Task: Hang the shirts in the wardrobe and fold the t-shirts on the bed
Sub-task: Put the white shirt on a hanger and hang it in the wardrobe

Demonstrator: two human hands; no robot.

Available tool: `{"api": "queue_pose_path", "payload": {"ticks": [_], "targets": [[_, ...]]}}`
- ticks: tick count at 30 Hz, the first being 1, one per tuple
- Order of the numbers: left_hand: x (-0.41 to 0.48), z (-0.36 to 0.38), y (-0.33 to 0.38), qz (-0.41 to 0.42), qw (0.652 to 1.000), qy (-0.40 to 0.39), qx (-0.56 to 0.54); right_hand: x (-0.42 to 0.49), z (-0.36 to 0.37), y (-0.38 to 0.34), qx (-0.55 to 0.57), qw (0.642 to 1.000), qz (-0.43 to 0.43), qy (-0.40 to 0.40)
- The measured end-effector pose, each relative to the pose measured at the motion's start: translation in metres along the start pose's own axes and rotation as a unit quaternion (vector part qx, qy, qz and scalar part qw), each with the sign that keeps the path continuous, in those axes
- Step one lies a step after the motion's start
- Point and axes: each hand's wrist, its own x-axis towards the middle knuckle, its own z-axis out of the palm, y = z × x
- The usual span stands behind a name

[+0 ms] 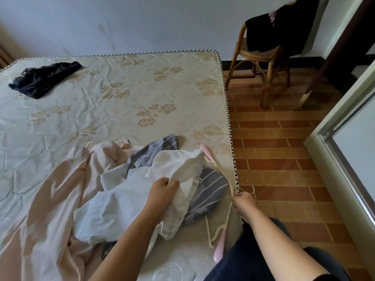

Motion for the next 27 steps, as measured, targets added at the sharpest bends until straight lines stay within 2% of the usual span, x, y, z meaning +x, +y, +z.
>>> {"api": "queue_pose_path", "payload": {"ticks": [4,10,15,22,27], "targets": [[-0.002,-0.004,-0.002,-0.007,1.0,0.01,0.013,0.001,0.006,0.005,0.127,0.989,0.069,-0.031],[-0.004,-0.006,-0.003,-0.014,1.0,0.008,0.007,-0.006,0.008,0.002,0.214,0.97,0.099,-0.062],[-0.004,-0.006,-0.005,-0.016,1.0,0.011,-0.005,-0.009,0.017,-0.012,0.172,0.972,0.114,-0.112],[-0.004,-0.01,-0.005,-0.011,1.0,0.016,-0.012,-0.01,0.031,-0.017,0.239,0.959,0.119,-0.096],[0.0,-0.008,-0.004,-0.01,1.0,0.026,0.004,-0.015,0.038,-0.026,0.319,0.94,0.081,-0.086]]}}
